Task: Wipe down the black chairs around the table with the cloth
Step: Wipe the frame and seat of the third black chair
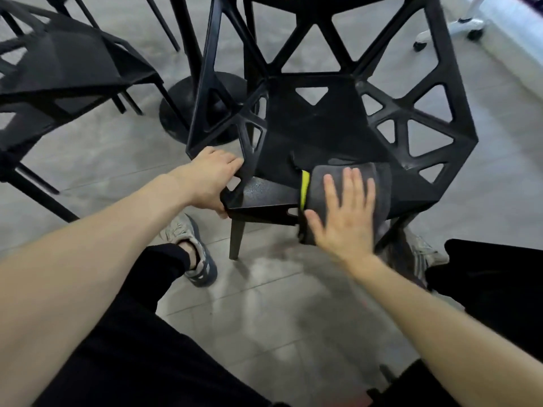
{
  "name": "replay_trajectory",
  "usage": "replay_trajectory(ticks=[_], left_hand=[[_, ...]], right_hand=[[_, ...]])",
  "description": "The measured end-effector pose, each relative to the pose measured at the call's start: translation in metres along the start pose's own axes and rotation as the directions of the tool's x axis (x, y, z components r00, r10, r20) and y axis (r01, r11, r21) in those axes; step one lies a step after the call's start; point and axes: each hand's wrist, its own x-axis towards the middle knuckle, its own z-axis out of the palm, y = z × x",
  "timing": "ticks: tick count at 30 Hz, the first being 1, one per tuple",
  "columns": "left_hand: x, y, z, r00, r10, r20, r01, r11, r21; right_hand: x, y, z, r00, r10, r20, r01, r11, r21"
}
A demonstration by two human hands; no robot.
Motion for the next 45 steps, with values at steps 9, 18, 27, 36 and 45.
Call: replay_trajectory(ticks=[9, 18, 27, 36, 45], left_hand=[[-0.004, 0.007, -0.01, 0.998, -0.06, 0.01, 0.061, 0.997, -0.04], [-0.009, 0.017, -0.003, 0.995, -0.079, -0.066, 0.08, 0.996, 0.025], [-0.012, 0.03, 0.009, 0.981, -0.153, -0.12, 0.17, 0.975, 0.146], [-0.002, 0.056, -0.004, 0.97, -0.235, -0.055, 0.239, 0.967, 0.09], [-0.008, 0.05, -0.001, 0.96, -0.273, -0.056, 0.268, 0.959, -0.089]], right_hand=[[0.028, -0.067, 0.005, 0.91, -0.402, 0.106, 0.402, 0.915, 0.019], [0.03, -0.019, -0.006, 0.98, -0.157, 0.125, 0.153, 0.987, 0.04], [0.027, -0.007, 0.0, 0.885, -0.451, 0.114, 0.454, 0.891, 0.001], [-0.004, 0.038, 0.004, 0.979, -0.201, -0.043, 0.202, 0.979, 0.028], [0.017, 0.067, 0.0, 0.943, -0.329, -0.042, 0.332, 0.937, 0.106]])
